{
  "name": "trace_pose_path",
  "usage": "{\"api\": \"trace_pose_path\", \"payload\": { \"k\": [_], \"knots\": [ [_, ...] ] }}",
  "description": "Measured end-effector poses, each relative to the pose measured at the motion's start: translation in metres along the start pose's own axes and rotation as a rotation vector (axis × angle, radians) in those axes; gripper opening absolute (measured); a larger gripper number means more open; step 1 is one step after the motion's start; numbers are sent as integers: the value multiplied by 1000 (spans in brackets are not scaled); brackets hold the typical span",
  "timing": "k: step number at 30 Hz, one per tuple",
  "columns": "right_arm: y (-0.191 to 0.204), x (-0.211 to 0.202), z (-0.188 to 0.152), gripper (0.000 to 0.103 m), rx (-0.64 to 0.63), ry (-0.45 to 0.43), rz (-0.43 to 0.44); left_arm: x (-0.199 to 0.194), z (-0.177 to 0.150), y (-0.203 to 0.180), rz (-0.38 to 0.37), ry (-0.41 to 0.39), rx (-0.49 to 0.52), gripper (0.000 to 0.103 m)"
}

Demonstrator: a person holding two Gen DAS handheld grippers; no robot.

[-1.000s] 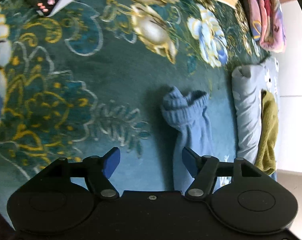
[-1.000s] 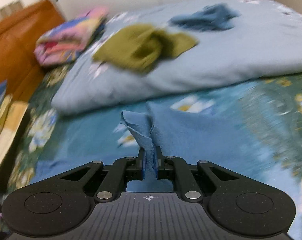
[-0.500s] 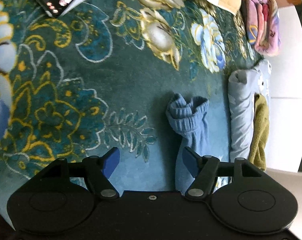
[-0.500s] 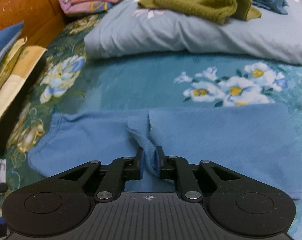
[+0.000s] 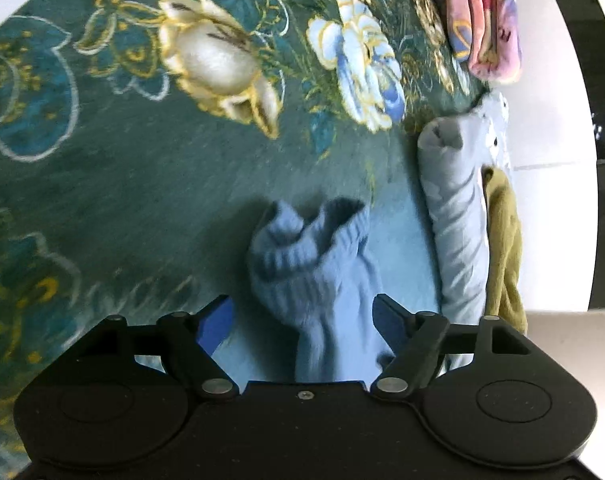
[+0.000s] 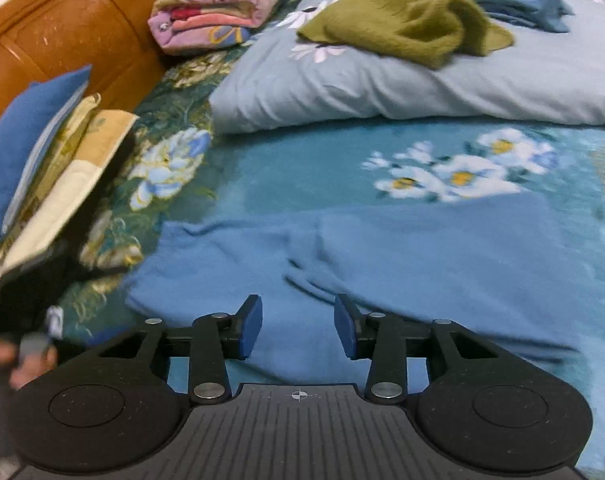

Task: Fold clothes
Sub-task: 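Grasp the folded pants at the waistband with the left tool and lift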

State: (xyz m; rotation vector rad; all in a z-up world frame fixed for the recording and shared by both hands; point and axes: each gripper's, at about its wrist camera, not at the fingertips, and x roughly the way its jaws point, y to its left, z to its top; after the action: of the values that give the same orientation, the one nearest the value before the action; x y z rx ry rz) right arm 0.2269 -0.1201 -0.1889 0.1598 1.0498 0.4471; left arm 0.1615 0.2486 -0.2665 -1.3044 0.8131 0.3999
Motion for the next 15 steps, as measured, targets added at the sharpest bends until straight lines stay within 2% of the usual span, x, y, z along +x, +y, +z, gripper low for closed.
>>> {"api": "trace_pose_path", "payload": {
  "k": [1,4,5,6,8,10,15],
  "knots": [
    [-5,-4,-3,37,4,4,-12,3,0,0,-5,-14,-6,67],
    [-23,-16,-11,37,38,13,-49,8,2,-2,0,-45,1,50],
    [-30,-18,-13,37,57,13,-59,8,1,-4,6,-56,17,38],
    [-36,-20,-13,37,77,12,-69,7,2,-6,14,-61,33,32],
    [-49,-24,-14,37,116,7,-85,2,2,-13,26,-76,65,24],
    [-61,-28,-13,37,148,-4,-93,-7,0,-29,30,-99,133,22],
    [-93,-39,-9,38,227,-31,-111,-31,-26,-104,-7,-156,444,20]
  ]
}}
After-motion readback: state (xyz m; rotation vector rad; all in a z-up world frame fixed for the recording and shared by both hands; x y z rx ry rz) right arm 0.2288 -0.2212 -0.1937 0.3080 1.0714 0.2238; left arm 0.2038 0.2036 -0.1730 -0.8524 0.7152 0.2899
